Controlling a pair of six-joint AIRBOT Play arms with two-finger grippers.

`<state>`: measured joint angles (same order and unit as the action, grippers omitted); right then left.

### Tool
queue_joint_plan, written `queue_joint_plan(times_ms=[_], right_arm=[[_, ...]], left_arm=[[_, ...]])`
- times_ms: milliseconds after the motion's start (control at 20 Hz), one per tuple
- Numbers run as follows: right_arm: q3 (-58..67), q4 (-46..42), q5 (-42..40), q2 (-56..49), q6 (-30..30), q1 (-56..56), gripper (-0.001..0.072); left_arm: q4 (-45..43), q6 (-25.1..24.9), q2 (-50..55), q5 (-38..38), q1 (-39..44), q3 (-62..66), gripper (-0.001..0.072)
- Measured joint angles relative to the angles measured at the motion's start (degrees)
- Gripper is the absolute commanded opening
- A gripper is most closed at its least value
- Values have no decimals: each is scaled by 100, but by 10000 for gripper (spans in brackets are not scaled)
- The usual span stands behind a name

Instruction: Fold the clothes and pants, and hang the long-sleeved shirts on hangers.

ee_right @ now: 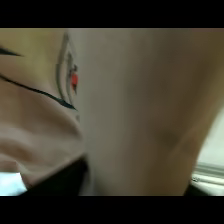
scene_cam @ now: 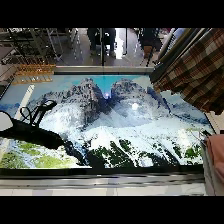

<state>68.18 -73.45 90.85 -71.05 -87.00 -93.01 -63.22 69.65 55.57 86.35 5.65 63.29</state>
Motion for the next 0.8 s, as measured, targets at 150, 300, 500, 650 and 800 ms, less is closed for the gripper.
queue_joint_plan(times_ms=[150, 300, 500, 650, 800], right_arm=[[-42, -501, -186, -44, 68, -136, 705], [748, -485, -341, -59, 151, -22, 705], [1910, 1263, -1200, -63, 155, 605, 702], [2214, 2455, -1460, -68, 450, 1751, 699], [2103, 2365, -1178, -70, 844, 3412, 690]], left_arm=[[-2, 0, 0, -7, 0, 0, 11], [-188, 37, 0, 15, 0, 0, 11], [-1836, 1196, -11, 35, 0, 0, 12], [-3556, 2446, -149, -658, -24, 0, 11], [-4406, 3292, -352, -1934, -66, 0, 11]])
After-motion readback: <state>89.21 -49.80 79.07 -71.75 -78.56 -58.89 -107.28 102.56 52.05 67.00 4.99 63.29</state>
